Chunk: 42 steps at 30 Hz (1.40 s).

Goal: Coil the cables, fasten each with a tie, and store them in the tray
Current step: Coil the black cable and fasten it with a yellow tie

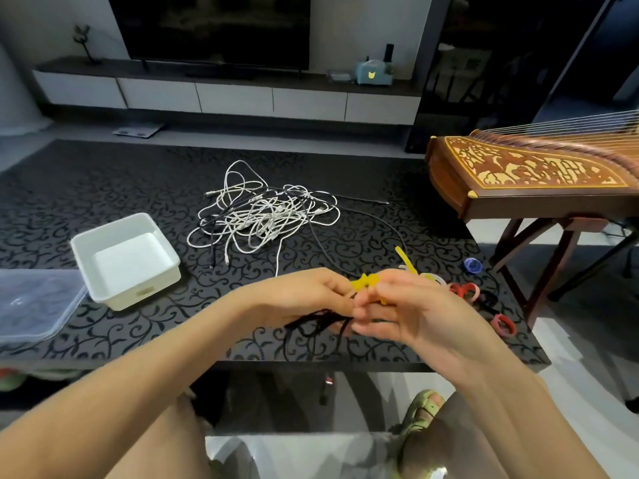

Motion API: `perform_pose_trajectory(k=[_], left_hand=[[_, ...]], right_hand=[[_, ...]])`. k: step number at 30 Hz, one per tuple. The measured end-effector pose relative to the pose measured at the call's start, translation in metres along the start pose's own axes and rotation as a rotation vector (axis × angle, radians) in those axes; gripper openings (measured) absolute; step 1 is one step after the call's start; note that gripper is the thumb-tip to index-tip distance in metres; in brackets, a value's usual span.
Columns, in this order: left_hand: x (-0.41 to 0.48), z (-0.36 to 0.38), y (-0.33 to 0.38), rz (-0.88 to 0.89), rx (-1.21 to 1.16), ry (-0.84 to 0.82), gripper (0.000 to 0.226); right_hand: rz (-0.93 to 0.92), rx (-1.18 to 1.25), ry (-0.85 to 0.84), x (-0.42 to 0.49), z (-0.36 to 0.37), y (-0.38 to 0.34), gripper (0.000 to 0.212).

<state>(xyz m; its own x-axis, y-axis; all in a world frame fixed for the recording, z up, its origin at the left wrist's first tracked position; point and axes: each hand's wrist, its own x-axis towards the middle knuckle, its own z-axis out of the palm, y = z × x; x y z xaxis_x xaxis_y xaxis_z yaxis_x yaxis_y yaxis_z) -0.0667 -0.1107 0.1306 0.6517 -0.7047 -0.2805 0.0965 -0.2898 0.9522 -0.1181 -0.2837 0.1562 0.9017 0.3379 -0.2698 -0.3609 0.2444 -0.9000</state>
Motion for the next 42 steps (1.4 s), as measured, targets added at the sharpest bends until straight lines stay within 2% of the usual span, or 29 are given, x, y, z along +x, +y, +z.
perform_pose_trajectory(k=[2,5,7,10,12,15,18,21,25,29,31,36,38,42], left_hand=[[0.0,0.005,0.002,-0.011,-0.178,-0.144,0.011],[0.0,0.018,0.003,-0.04,-0.377,-0.255,0.024],[0.0,0.026,0.003,-0.026,-0.464,-0.251,0.024],[0.002,0.032,-0.002,-0.012,-0.635,-0.226,0.016],[0.001,0.031,-0.003,-0.026,-0.777,-0.282,0.011],[-0.001,0.03,-0.003,-0.008,-0.906,-0.382,0.023],[-0.003,0.031,-0.003,0.034,-0.975,-0.332,0.02],[-0.002,0.034,-0.003,0.108,-0.811,-0.143,0.013],[0.003,0.046,0.003,0.199,-0.382,0.266,0.025],[0.007,0.055,0.009,0.255,-0.225,0.436,0.028],[0.008,0.058,0.008,0.244,-0.16,0.489,0.024],[0.009,0.062,0.007,0.269,0.271,0.704,0.012],[0.008,0.064,0.011,0.333,0.402,0.746,0.008],[0.007,0.066,0.02,0.512,0.692,0.838,0.01]], right_hand=[[-0.057,-0.069,-0.014,-0.006,-0.001,0.003,0.022],[-0.152,-0.071,0.015,-0.013,-0.006,0.005,0.015],[-0.212,-0.079,-0.001,-0.018,-0.011,0.006,0.006],[-0.279,-0.103,-0.05,-0.025,-0.016,0.006,0.012],[-0.304,-0.122,-0.086,-0.027,-0.017,0.008,0.011],[-0.32,-0.113,-0.073,-0.028,-0.02,0.009,0.01],[-0.346,-0.098,-0.038,-0.029,-0.023,0.006,0.014],[-0.393,-0.23,-0.003,-0.032,-0.023,0.003,0.022],[-0.474,-0.573,0.112,-0.035,-0.012,0.008,0.019],[-0.5,-0.685,0.177,-0.035,-0.004,0.023,0.025],[-0.486,-0.675,0.203,-0.037,-0.003,0.024,0.025],[-0.369,-0.509,0.223,-0.043,0.003,0.009,0.016],[-0.326,-0.424,0.211,-0.047,0.009,0.003,0.015],[-0.37,-0.289,0.152,-0.049,0.021,-0.008,0.021]])
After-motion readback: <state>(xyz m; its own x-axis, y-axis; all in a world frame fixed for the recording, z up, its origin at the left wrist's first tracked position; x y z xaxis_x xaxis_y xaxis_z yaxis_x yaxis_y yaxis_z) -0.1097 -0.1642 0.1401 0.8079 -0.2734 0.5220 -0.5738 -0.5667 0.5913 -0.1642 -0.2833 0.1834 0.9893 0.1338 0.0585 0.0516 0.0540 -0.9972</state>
